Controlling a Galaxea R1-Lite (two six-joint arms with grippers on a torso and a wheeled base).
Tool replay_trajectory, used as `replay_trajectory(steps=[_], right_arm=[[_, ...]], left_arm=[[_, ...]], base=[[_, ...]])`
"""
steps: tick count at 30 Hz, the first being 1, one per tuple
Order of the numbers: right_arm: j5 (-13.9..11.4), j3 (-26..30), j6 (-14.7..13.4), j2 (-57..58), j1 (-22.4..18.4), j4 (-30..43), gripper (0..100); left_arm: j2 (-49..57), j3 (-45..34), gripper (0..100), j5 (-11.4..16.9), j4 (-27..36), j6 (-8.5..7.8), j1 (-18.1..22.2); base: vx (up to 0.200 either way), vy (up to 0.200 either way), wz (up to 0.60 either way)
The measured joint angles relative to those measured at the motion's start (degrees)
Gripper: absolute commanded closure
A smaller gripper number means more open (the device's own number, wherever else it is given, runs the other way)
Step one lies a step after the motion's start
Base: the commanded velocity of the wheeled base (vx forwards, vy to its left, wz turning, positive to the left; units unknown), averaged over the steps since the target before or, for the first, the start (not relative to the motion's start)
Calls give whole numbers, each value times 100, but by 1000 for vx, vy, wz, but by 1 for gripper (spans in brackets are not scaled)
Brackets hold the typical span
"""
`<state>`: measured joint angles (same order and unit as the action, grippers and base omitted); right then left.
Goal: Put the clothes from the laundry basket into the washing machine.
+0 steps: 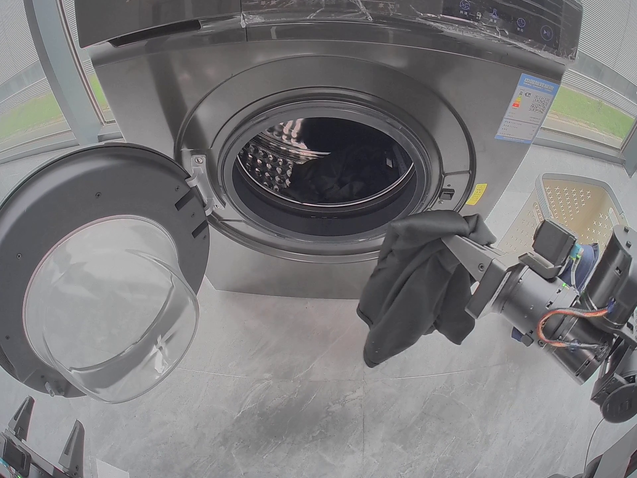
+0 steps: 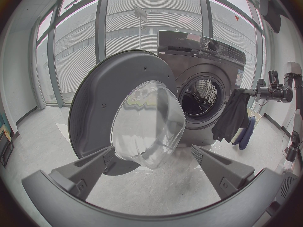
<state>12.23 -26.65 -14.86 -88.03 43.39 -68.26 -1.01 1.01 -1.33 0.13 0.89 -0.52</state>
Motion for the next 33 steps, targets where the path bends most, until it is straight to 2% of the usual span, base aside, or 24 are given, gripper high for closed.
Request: replay_trajectory(steps=[7, 13, 18, 20, 27, 33], right_arm=[[-178, -166, -5, -653, 107, -839, 100], [-273, -675, -2, -1197, 123, -1019, 100], [-268, -1156, -5, -1479, 179, -1061, 100], [-262, -1348, -5, -1586, 208, -1065, 100], [-266, -1853, -2, -1888, 230, -1057, 100], [-315, -2158, 0, -2060, 171, -942, 100]], left_arm=[[0, 0, 0, 43, -4, -27, 0], [-2, 0, 0, 68, -54, -122, 6], [-41, 116, 0, 155, -660, -99, 4], [-201, 238, 0, 274, -847, -84, -35], [-1536, 601, 0, 894, -1245, -67, -578], [-2990, 920, 0, 1164, -1902, -78, -1214]], base=[[0, 0, 0], [0, 0, 0], [0, 0, 0], [0, 0, 0], [0, 0, 0], [0, 0, 0]])
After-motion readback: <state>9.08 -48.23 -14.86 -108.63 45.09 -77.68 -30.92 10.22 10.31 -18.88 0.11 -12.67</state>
